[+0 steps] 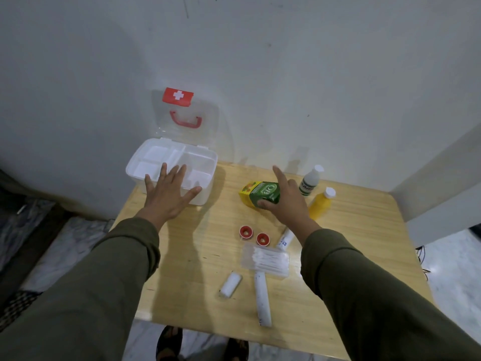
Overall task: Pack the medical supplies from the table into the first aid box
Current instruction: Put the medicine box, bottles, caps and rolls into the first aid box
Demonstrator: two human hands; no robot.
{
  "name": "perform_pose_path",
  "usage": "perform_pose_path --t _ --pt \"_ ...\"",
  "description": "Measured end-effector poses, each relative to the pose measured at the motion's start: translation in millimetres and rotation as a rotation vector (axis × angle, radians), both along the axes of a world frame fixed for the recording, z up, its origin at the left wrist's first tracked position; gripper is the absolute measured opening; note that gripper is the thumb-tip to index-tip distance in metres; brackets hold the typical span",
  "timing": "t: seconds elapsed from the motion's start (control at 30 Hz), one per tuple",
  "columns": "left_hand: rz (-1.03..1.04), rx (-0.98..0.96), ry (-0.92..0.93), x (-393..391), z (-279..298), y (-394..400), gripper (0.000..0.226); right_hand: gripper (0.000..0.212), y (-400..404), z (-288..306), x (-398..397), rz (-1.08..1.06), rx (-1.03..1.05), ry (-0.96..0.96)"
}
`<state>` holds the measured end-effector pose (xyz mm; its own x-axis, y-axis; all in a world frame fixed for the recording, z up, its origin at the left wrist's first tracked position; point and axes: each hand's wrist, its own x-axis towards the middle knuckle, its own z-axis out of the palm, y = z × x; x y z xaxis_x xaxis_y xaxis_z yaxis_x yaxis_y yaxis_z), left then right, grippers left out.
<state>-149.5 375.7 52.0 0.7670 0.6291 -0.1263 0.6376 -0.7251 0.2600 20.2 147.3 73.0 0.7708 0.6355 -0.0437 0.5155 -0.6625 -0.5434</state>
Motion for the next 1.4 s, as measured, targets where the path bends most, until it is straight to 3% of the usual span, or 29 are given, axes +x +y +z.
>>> perform_pose_path --t 0.13,0.27,0.43,0.77,0.87,1.0,1.07,1.13,1.27,1.4 --pt "-0.005 -0.035 -0.058 -3.5 7.5 3.7 0.076 0.097 20.1 37.9 5.9 -0.015 0.232 0.012" --pt "-0.041 -0.028 -0.098 -10.0 19.7 18.8 0.075 0.099 47.8 70.3 3.0 -0.053 0.350 -0.079" --pt "-0.073 -0.016 -0.036 -21.5 28.8 55.9 0.076 0.097 89.5 84.2 -18.1 -0.008 0.442 -0.011" --pt "-0.307 0.004 0.099 -31.7 19.1 99.0 0.077 0.088 143.7 53.3 -55.3 0.073 0.155 0.008" --pt "-0.347 0.006 0.099 -32.0 11.3 102.4 0.095 0.086 153.1 44.6 -62.4 0.066 0.085 0.025" --pt "-0.356 0.041 0.082 -31.4 4.6 104.8 0.091 0.082 162.4 34.4 -69.1 0.049 -0.124 -0.213" --pt "-0.367 0.045 0.070 -30.9 3.3 105.4 0.112 0.081 167.9 32.6 -72.5 0.055 -0.200 -0.278" --pt "-0.371 0.049 0.060 -30.9 0.0 106.3 0.122 0.078 174.4 32.6 -75.2 0.059 -0.203 -0.215" --pt "-0.377 0.042 0.042 -31.3 -1.8 106.8 0.120 0.059 185.3 35.7 -77.0 -0.015 -0.130 -0.028" --pt "-0.381 0.039 0.031 -31.2 -2.4 107.9 0.121 0.052 192.1 36.2 -74.0 -0.073 -0.080 0.027"
